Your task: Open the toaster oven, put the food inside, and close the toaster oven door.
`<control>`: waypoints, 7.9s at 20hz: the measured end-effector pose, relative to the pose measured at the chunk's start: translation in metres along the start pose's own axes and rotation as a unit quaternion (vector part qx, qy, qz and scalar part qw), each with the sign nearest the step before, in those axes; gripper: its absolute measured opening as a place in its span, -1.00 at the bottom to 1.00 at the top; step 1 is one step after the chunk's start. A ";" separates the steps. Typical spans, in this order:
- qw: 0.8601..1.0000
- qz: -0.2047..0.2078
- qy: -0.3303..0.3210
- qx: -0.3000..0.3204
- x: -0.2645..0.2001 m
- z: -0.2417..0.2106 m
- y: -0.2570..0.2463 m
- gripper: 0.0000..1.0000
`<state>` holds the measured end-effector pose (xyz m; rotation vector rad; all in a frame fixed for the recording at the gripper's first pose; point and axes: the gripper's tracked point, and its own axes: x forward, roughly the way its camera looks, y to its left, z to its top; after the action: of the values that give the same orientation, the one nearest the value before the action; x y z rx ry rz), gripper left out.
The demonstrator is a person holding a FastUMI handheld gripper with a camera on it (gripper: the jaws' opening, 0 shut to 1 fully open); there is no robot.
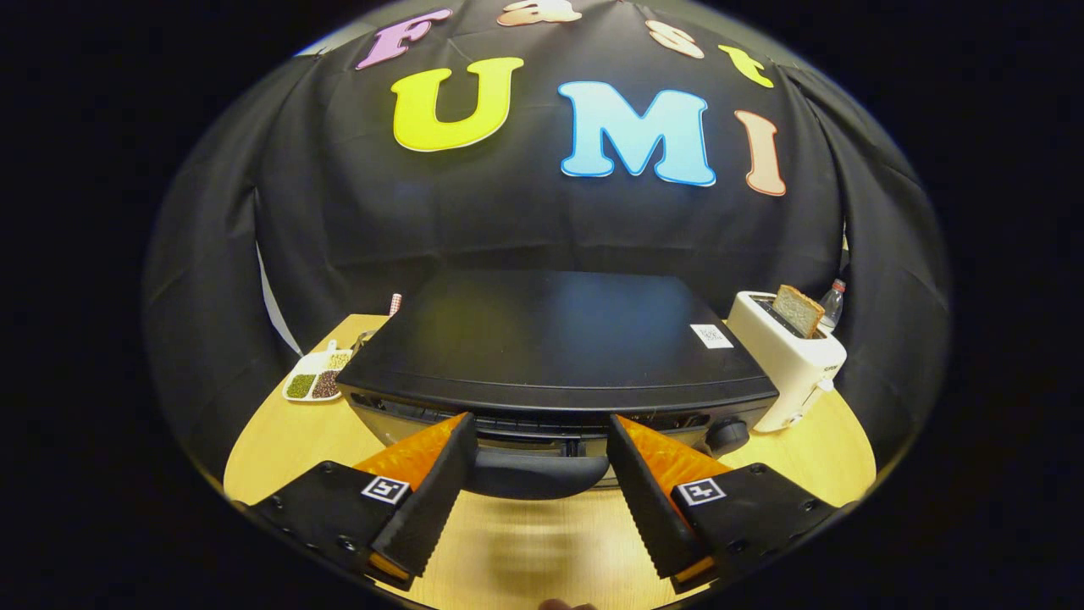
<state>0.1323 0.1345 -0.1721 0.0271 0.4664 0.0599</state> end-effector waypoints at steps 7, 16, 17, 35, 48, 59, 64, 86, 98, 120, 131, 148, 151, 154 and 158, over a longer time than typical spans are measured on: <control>1.000 0.004 0.011 -0.009 -0.025 -0.027 0.002 0.98; 0.999 0.012 0.043 -0.020 -0.044 -0.056 0.003 0.97; 0.998 0.013 0.049 -0.020 -0.046 -0.061 0.003 0.97; 0.976 0.031 0.205 -0.061 -0.072 -0.152 -0.054 0.96; 0.972 -0.029 0.229 -0.036 -0.123 -0.131 -0.206 0.96; 0.942 -0.040 0.333 -0.010 -0.083 -0.181 -0.325 0.96; 0.923 -0.021 0.383 0.019 -0.066 -0.202 -0.345 0.97; 0.883 0.009 0.464 0.074 -0.053 -0.228 -0.337 -0.57; 0.875 0.042 0.452 0.169 -0.063 -0.231 -0.335 -0.96; 0.867 0.118 0.286 0.390 -0.170 -0.137 -0.279 -0.97; 0.859 0.167 0.279 0.394 -0.191 -0.104 -0.192 -0.97; 0.847 0.178 0.299 0.403 -0.094 -0.093 -0.074 -0.96; 0.851 0.162 0.297 0.402 -0.071 -0.104 -0.061 -0.97; 0.840 0.155 0.284 0.435 -0.049 -0.104 -0.047 -0.97; 0.831 0.146 0.244 0.479 -0.015 -0.095 -0.030 -0.97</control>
<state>0.0777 0.1051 -0.2515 1.1038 0.9679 0.1308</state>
